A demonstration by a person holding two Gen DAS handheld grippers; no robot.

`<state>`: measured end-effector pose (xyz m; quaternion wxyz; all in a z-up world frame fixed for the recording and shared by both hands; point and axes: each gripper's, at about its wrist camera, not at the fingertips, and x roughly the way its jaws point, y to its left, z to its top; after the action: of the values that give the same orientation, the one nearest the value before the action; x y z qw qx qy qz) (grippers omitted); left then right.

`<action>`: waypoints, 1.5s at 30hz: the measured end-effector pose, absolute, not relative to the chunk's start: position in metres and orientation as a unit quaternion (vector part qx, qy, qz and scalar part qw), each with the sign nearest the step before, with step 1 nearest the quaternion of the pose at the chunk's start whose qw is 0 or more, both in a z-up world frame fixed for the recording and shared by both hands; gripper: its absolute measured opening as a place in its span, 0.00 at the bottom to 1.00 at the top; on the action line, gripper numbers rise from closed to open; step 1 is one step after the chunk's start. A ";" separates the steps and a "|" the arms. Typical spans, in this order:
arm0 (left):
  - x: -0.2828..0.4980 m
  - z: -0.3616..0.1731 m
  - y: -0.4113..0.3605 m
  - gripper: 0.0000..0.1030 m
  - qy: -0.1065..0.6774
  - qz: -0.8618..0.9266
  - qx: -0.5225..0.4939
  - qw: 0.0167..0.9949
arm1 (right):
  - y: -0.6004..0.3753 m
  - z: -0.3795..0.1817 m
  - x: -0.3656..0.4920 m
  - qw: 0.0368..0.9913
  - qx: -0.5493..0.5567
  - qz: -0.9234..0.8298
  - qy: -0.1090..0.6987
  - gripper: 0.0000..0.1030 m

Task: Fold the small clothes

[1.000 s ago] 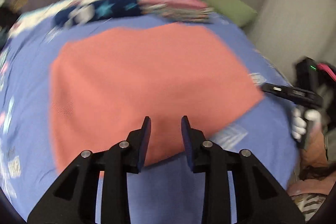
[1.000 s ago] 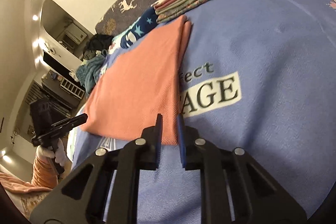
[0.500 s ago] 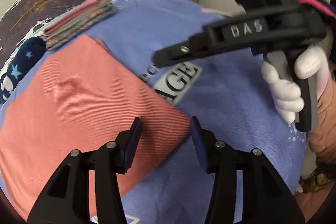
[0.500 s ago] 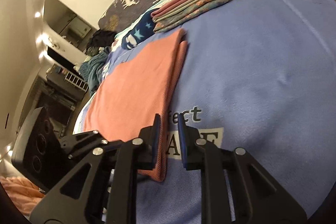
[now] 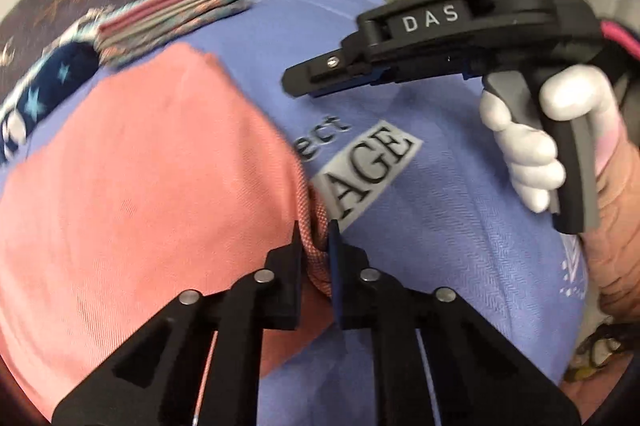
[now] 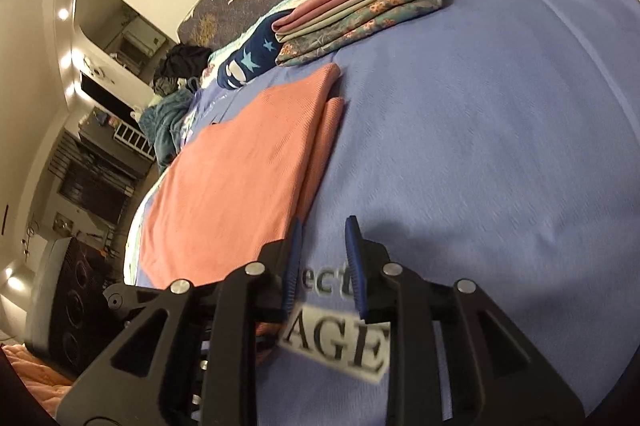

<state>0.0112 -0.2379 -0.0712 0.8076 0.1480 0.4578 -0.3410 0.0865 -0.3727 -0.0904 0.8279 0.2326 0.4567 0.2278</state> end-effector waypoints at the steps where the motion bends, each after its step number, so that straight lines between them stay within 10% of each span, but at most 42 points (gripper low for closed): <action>1: 0.012 -0.071 -0.235 0.10 0.458 -0.340 0.142 0.809 | -0.370 -0.091 0.092 0.826 0.229 0.232 0.460 0.23; 13: 0.010 -0.070 -0.233 0.08 0.459 -0.368 0.115 0.801 | -0.355 -0.109 0.144 0.815 0.250 0.226 0.472 0.27; 15: 0.007 -0.070 -0.239 0.08 0.452 -0.385 0.119 0.796 | -0.356 -0.110 0.150 0.815 0.269 0.227 0.461 0.03; 20: -0.002 -0.080 -0.259 0.08 0.439 -0.419 0.146 0.782 | -0.366 -0.100 0.146 0.865 0.243 0.163 0.407 0.00; 28: -0.005 -0.080 -0.259 0.09 0.435 -0.430 0.133 0.780 | -0.382 -0.087 0.123 0.830 0.312 0.259 0.383 0.02; 33: -0.010 -0.079 -0.259 0.10 0.432 -0.430 0.130 0.782 | -0.316 -0.090 0.119 0.847 0.157 0.228 0.455 0.03; 38: -0.036 -0.071 -0.250 0.33 0.416 -0.451 0.121 0.781 | -0.324 -0.102 0.112 0.860 0.176 0.181 0.443 0.00; 45: -0.047 -0.048 -0.196 0.36 0.391 -0.447 0.078 0.800 | -0.334 -0.079 0.055 0.884 0.112 0.119 0.437 0.15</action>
<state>-0.0474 -0.1956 -0.0480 0.8005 0.0778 0.3911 -0.4475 0.0551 -0.3337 -0.0787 0.8843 0.1118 0.4375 0.1187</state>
